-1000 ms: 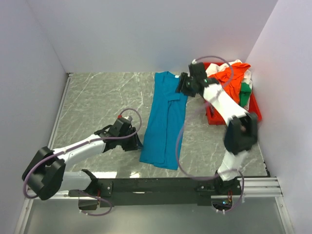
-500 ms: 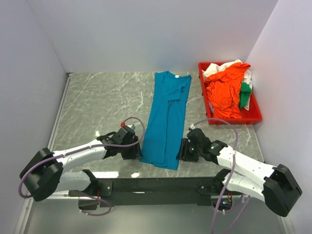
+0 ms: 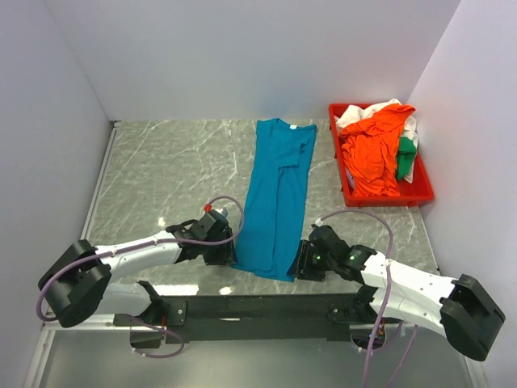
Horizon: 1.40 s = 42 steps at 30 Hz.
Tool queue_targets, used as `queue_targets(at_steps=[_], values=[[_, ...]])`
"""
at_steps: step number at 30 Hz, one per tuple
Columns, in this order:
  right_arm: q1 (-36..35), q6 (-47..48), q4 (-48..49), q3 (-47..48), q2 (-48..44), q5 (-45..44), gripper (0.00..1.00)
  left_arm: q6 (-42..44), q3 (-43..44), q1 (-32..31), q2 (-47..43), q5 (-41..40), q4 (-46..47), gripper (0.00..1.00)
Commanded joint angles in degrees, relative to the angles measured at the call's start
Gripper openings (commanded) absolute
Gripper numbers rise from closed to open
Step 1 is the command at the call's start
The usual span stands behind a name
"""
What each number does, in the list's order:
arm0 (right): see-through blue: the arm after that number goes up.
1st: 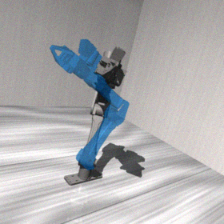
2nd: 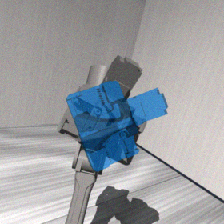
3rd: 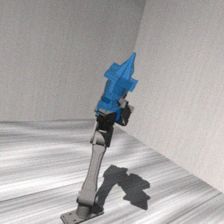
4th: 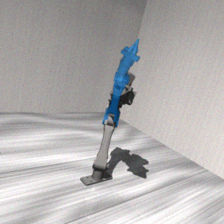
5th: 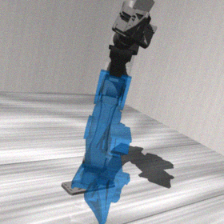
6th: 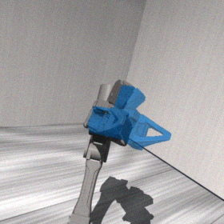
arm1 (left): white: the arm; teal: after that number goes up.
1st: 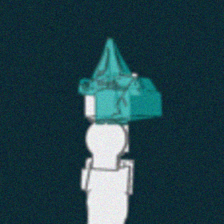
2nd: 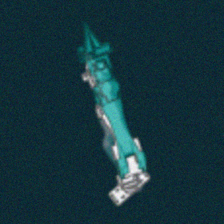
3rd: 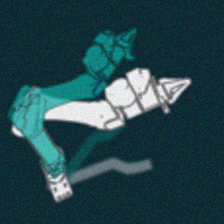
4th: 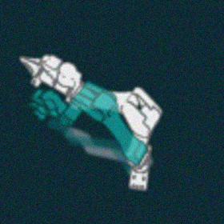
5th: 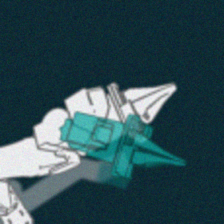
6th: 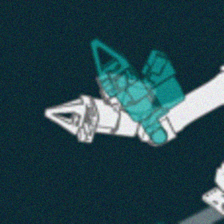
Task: Fold and stack the t-shirts
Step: Fold the tshirt
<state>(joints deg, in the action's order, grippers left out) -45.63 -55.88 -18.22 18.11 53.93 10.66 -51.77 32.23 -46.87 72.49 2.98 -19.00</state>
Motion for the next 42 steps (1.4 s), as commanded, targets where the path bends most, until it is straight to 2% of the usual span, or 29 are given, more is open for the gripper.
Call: queue_targets(at_steps=[1, 5, 7, 8, 9, 11, 12, 14, 24, 28, 31, 35, 39, 42], values=[[-0.3, -3.5, 3.4, -2.8, -0.8, -0.4, 0.48, 1.1, 0.5, -0.5, 1.3, 0.5, 3.4, 0.48], [-0.3, -4.5, 5.1, -3.9, -0.5, -0.8, 0.42, 0.4, 0.0, -1.9, 3.1, 0.2, 4.8, 0.43], [-0.4, -5.0, 6.9, -4.7, 0.5, 0.2, 0.38, 0.0, -0.3, -2.3, 3.8, 0.3, 5.2, 0.34], [-0.5, -5.2, 7.4, -5.0, 0.9, 0.5, 0.31, -0.2, -0.4, -2.3, 4.0, 0.1, 5.1, 0.28], [-0.4, -5.2, 7.8, -5.4, 1.1, 0.8, 0.28, -0.3, -0.6, -2.5, 4.0, 0.0, 5.1, 0.16], [-0.4, -4.7, 6.6, -5.7, 0.9, 0.5, 0.19, -1.0, -1.2, -2.9, 3.1, 0.2, 4.9, 0.05], [-0.4, -3.9, 5.1, -5.7, 0.1, 0.5, 0.12, -1.1, -1.5, -3.1, 2.7, 0.4, 4.9, 0.01], [-0.3, -2.5, 1.0, -5.0, -2.4, 0.5, 0.05, -2.5, -1.7, -4.6, 1.4, 0.7, 4.7, 0.01], [-0.3, 2.6, -19.6, -0.5, -17.5, 1.1, 0.01, -10.9, -4.2, -12.5, -6.1, 0.4, 1.8, 0.01], [-0.3, 2.7, -21.1, 1.9, -20.0, 1.3, 0.00, -11.3, -2.1, -12.9, -7.7, -0.9, 0.7, 0.01], [-0.3, 3.1, -19.6, 5.1, -17.9, -1.5, 0.00, -9.2, 2.1, -12.6, -6.0, -2.8, -0.4, 0.01], [0.0, 5.9, -14.3, 10.7, -10.6, -5.7, 0.00, -5.8, 8.4, -9.8, -2.4, -2.8, -0.3, 0.01], [4.7, 9.9, -9.4, 17.9, -2.1, -7.9, 0.00, -2.6, 15.8, -3.9, 2.4, -2.9, 0.6, 0.01], [11.9, 13.0, -4.6, 21.0, 3.7, -7.1, 0.00, -1.4, 21.3, -0.3, 6.8, -4.7, 1.0, 0.01]])
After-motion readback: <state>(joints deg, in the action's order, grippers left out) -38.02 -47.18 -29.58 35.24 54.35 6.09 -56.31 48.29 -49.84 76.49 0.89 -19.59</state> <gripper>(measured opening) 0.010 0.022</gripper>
